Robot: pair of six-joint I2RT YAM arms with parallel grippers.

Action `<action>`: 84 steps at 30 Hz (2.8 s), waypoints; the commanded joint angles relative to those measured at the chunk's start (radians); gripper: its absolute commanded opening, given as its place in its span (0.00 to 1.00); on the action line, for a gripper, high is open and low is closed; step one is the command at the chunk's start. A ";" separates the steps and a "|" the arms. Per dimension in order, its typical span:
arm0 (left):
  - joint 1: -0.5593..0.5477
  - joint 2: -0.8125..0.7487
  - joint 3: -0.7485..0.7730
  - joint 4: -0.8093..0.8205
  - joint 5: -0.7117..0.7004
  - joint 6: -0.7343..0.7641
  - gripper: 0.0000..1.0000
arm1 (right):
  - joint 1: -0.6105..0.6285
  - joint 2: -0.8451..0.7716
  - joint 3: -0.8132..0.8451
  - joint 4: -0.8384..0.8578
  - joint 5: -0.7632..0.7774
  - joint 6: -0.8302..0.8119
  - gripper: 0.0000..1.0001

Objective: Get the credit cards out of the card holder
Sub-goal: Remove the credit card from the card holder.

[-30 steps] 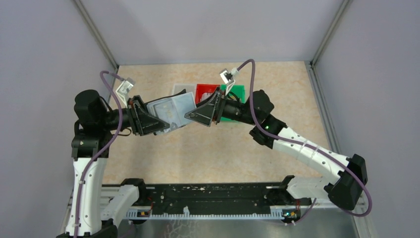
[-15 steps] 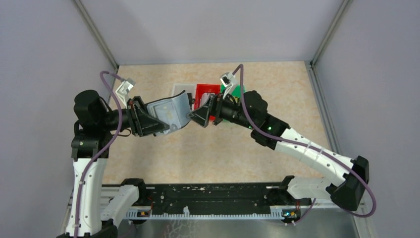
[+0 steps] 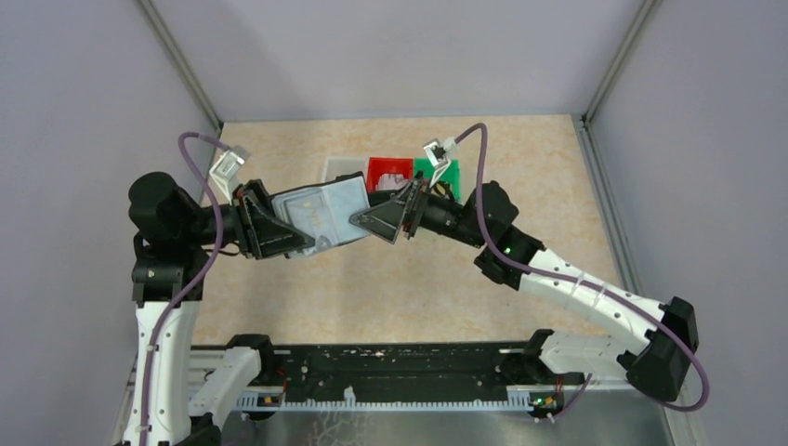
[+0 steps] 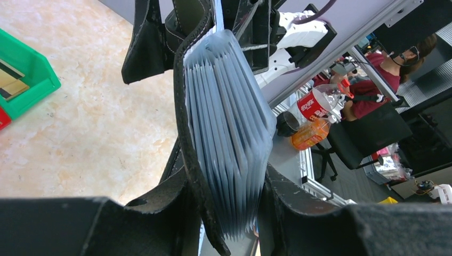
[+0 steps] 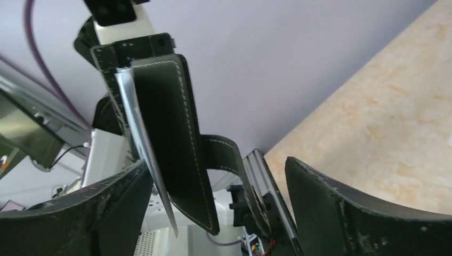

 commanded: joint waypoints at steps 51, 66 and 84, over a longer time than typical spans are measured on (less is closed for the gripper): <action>-0.004 0.016 -0.051 -0.086 -0.227 0.073 0.59 | 0.150 0.107 -0.003 0.233 0.156 0.039 0.00; -0.004 -0.048 -0.097 0.048 -0.088 0.032 0.54 | 0.154 0.081 0.031 0.108 0.141 -0.046 0.00; -0.004 -0.060 -0.063 -0.060 -0.075 0.214 0.47 | 0.153 0.134 0.369 -0.465 -0.158 -0.375 0.00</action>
